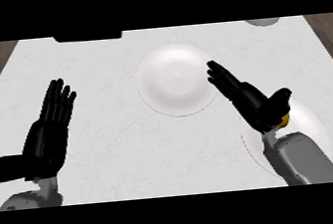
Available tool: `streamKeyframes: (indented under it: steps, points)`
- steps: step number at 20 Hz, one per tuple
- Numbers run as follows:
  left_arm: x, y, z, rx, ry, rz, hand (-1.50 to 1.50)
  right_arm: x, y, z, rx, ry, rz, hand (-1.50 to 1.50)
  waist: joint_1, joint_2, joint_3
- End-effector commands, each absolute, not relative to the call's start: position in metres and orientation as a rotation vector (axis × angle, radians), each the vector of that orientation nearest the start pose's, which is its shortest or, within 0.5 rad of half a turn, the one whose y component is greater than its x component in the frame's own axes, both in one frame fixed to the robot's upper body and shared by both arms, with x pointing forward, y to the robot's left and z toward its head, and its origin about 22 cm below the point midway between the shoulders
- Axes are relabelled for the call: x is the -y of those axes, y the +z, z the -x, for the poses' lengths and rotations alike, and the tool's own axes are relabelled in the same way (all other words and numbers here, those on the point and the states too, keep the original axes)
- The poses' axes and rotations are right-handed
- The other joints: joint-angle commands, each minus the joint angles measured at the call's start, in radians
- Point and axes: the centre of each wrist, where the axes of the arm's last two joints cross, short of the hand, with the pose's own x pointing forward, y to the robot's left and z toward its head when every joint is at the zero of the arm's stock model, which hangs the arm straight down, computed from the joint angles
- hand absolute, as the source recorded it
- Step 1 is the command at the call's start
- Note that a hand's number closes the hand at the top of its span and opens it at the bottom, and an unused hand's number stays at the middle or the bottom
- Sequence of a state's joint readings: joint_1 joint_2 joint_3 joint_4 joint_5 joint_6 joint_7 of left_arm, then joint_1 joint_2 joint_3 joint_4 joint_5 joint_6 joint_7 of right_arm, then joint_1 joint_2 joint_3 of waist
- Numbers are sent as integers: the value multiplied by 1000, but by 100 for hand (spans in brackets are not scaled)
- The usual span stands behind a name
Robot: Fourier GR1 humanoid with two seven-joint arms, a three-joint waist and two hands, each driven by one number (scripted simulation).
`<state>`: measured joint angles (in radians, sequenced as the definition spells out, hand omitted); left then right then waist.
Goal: Pick the lemon from the plate and place it in the plate
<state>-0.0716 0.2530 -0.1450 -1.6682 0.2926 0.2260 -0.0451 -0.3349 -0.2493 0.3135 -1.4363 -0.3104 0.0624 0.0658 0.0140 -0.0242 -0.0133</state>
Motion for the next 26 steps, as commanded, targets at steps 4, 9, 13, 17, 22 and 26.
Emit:
streamKeyframes:
  steps: [4, 9, 13, 17, 22, 26]
  points:
    - [-276, 41, -258, 1595, 1, -176, 0, 312, 63, -307, 1772, 215, -205, 150, -33, 31, 18]
    - [-296, 18, -246, 1446, 7, -229, 0, 390, 64, -288, 1830, 112, 443, -150, -97, 42, 25]
    - [-283, 23, -258, 1429, -67, -189, 0, 419, -9, -246, 1938, -39, 329, -150, -34, 38, 21]
    - [-287, 24, -272, 1434, -82, -176, 0, 448, -39, -224, 1888, 212, 319, -150, -9, 34, 16]
    - [-288, 32, -280, 1407, -79, -160, 0, 460, -42, -235, 1798, 402, 404, -150, -1, 29, 15]
    - [-287, 25, -283, 1420, -89, -173, 0, 459, -27, -245, 1749, 469, 437, -150, -11, 25, 14]
